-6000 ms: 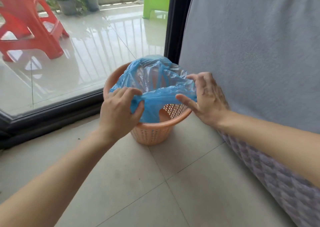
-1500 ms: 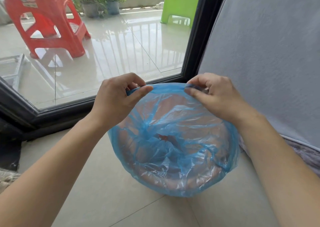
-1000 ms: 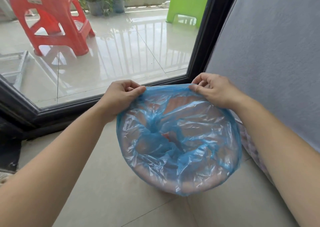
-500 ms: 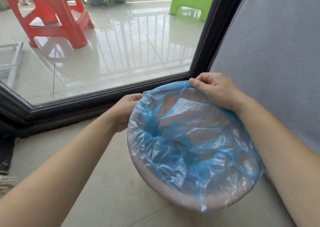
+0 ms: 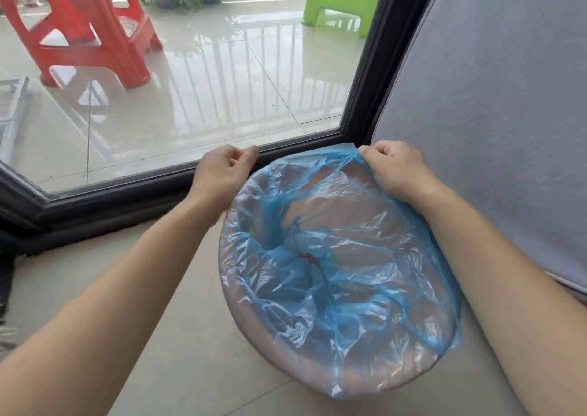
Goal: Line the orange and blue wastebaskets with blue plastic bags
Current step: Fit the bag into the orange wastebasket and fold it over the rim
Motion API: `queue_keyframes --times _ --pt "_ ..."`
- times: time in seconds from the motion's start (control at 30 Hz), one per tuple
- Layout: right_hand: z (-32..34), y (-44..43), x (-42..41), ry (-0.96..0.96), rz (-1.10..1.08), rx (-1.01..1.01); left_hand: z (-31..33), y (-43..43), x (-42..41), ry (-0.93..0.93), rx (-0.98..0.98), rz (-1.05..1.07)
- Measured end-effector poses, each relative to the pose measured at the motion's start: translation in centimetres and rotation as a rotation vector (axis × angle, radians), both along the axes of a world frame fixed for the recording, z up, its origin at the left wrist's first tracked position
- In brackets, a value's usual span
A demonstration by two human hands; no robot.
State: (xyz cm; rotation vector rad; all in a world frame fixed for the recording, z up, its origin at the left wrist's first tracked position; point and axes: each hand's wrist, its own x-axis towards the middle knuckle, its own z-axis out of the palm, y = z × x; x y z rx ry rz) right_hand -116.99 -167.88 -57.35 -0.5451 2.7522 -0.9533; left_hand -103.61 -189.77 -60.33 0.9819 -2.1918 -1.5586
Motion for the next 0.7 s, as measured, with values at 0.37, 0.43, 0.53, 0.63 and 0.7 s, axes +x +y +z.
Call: queue_keyframes --times 0.37,0.43,0.53,0.63,0.7 --pt "-0.1 0.6 0.3 -0.474 -0.104 -0.221 2.9 0.9 2.5 -0.108 -0.526 -0.329" --pt "-0.2 1.5 0.8 -0.698 -0.086 -0.273 2.7 0.8 2.3 -0.043 -0.599 -0.320" --pt "-1.2 2.2 1.5 -0.827 -0.105 -0.356 2.7 0.4 1.9 -0.004 -0.649 -0.346" --pt "-1.2 2.0 1.9 -0.675 -0.152 -0.428 2.5 -0.3 1.7 -0.004 -0.730 -0.332" --pt "-0.9 2.0 2.3 -0.537 -0.157 -0.449 2.3 -1.2 1.9 -0.012 -0.773 -0.303"
